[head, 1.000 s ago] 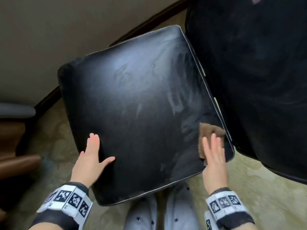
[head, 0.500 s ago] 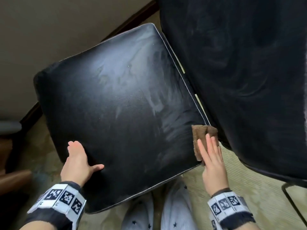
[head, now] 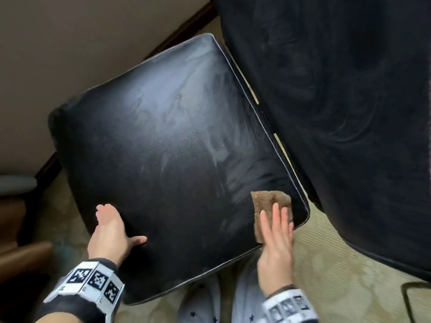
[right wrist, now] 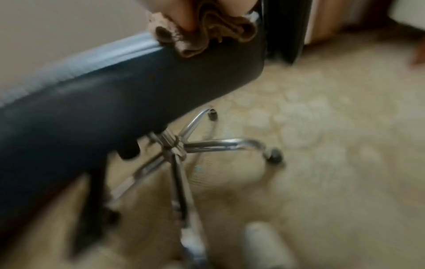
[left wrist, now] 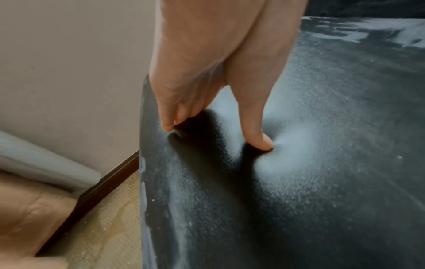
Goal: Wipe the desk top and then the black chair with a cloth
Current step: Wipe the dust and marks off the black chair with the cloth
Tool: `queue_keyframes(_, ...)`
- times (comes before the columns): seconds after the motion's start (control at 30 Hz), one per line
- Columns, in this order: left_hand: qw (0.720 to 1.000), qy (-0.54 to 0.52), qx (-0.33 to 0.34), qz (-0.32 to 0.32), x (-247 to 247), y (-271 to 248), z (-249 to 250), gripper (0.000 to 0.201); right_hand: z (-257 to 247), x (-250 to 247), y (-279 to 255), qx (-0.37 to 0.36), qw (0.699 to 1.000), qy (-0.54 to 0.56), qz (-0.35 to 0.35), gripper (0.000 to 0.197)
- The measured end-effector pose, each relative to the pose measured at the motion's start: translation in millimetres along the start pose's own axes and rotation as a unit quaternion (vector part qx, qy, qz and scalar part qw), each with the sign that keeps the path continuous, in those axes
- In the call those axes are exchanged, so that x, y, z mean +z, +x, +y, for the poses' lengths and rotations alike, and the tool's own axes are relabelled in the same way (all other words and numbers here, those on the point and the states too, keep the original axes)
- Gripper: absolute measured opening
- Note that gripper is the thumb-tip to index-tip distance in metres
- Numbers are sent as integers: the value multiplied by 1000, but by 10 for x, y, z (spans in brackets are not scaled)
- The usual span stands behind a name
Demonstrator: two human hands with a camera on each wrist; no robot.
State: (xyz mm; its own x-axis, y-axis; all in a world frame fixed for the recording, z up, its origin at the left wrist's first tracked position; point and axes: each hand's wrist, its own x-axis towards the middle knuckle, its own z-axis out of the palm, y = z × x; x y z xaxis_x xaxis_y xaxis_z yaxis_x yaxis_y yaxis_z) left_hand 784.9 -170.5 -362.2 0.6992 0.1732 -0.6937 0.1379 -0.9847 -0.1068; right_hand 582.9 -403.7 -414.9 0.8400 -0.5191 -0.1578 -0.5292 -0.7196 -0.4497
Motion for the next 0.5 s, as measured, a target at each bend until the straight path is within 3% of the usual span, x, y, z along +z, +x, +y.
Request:
queue_keyframes(0.03,1000,6,2,7,-18,-22,2,119,-198,116,-44,-16,1000,12,16,67)
queue_keyframes(0.07,999,14,23,25,-46,-45,21,121,-342,210,-69,-80,997,20,-3,64)
queue_keyframes(0.13,991,5,120,61,-72,-66,138,125,-350,169,119,-245,966,-21,-76,61)
queue_keyframes(0.17,984,-16,166,64,-75,-67,262,127,-229,62,327,-283,954,-52,-89,60)
queue_keyframes(0.2,980,-35,190,51,-71,-69,415,129,-91,-40,561,-262,957,-83,-89,61)
queue_keyframes(0.23,981,-35,190,31,-48,-76,546,130,6,-139,798,-195,973,-104,-62,62)
queue_keyframes(0.3,987,-3,160,20,36,-61,714,132,4,-264,1112,-3,996,-92,-7,65)
queue_keyframes(0.33,988,10,152,25,65,-45,761,133,-128,-220,1157,44,995,-84,8,65)
queue_keyframes(0.37,989,16,147,30,78,-38,774,133,-298,-125,1126,34,996,-81,10,63)
queue_keyframes(0.43,988,31,144,40,84,-41,733,132,-613,167,860,-127,989,-63,-47,63)
queue_keyframes(0.5,987,36,151,45,76,-39,724,132,-702,266,679,-284,947,-50,-138,67)
